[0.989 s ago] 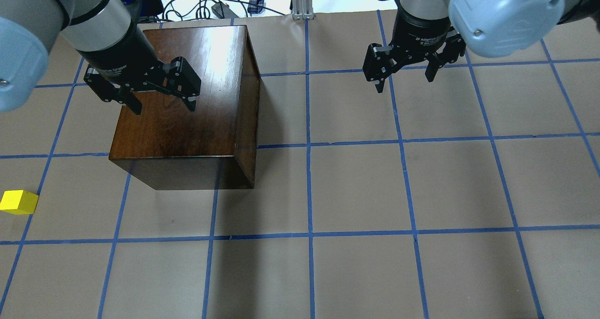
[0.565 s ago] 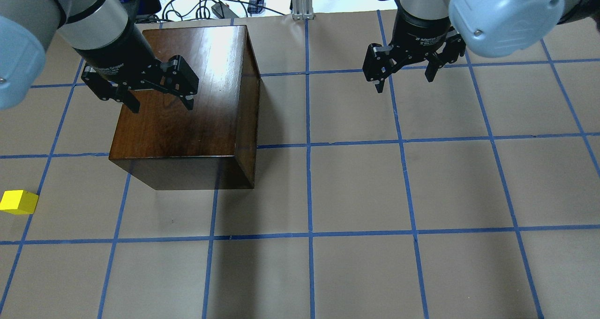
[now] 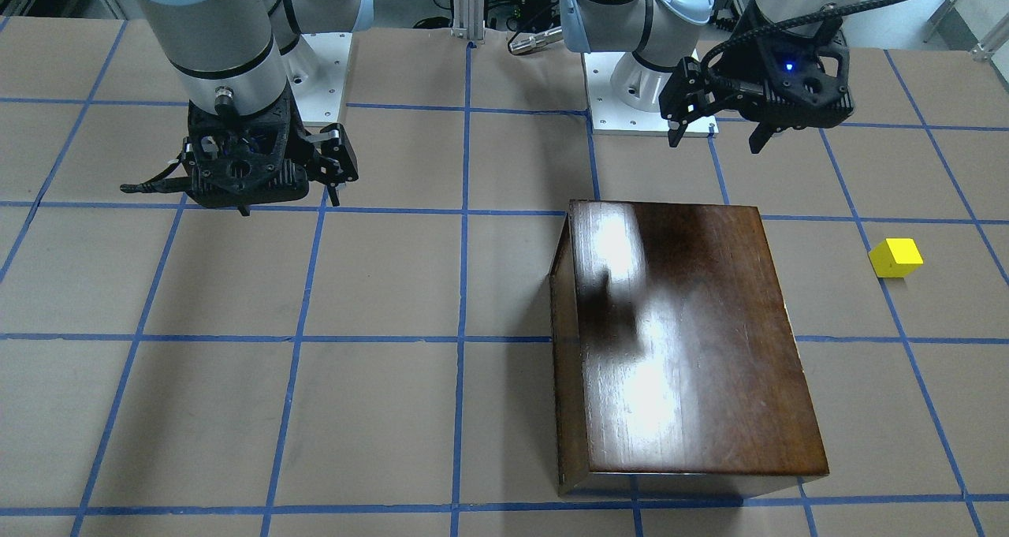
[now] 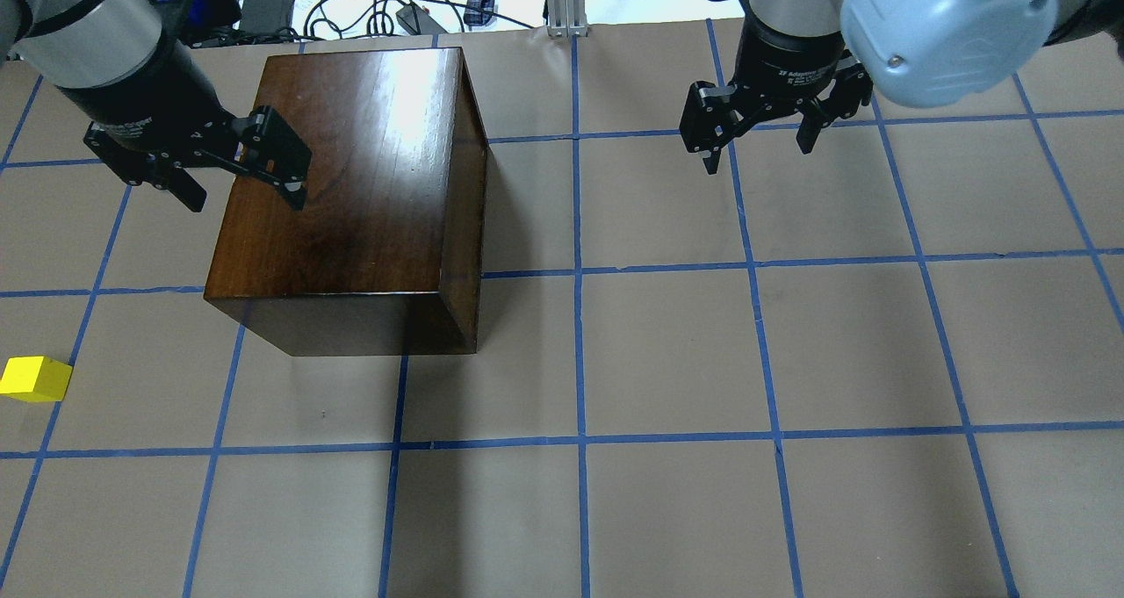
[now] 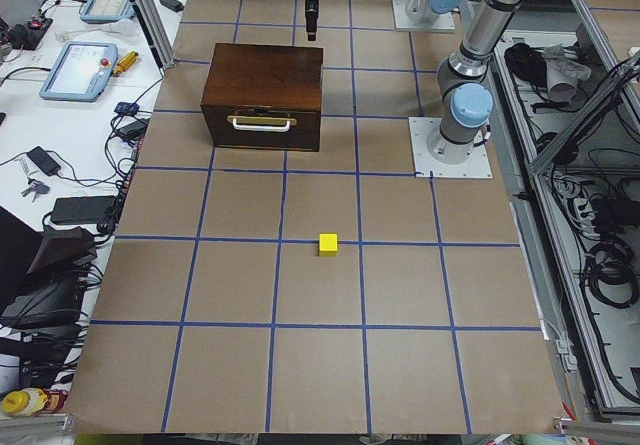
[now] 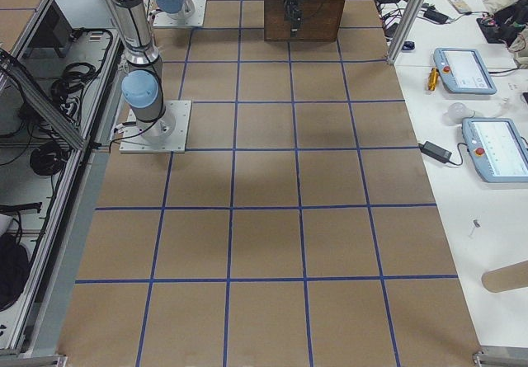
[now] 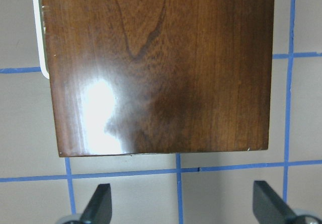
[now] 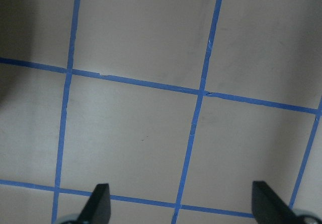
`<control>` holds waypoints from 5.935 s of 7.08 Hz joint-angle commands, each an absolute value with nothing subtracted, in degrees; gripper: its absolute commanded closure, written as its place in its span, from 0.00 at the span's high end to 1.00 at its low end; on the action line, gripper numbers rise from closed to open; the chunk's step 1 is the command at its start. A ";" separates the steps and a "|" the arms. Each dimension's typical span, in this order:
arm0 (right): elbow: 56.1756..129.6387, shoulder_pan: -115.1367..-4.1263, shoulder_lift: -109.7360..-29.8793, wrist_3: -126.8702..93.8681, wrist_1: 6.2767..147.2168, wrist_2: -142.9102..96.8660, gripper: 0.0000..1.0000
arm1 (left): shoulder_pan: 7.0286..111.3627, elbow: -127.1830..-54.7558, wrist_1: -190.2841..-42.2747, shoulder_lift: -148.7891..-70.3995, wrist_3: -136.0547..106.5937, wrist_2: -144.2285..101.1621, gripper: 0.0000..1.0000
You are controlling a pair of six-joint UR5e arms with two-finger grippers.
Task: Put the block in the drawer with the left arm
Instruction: 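Move the left gripper off the cabinet top toward the drawer handle side, then lower the left gripper to the white drawer handle, then grasp the white handle with the left gripper and pull the drawer open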
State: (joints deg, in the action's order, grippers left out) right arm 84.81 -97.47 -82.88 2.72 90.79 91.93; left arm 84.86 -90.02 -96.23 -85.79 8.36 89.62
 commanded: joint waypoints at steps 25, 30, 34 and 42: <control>84.81 -97.47 -82.88 2.64 90.79 91.85 1.00 | 59.84 -81.29 -90.62 -116.45 40.50 69.88 1.00; 84.81 -97.47 -82.88 2.64 90.79 91.93 1.00 | 61.25 -82.53 -90.35 -117.86 40.69 69.09 1.00; 84.81 -97.47 -82.88 2.72 90.79 91.93 1.00 | 61.52 -82.53 -89.65 -119.61 40.43 69.08 1.00; 84.81 -97.47 -82.88 2.72 90.79 91.93 1.00 | 57.41 -82.88 -88.42 -120.23 40.87 69.61 1.00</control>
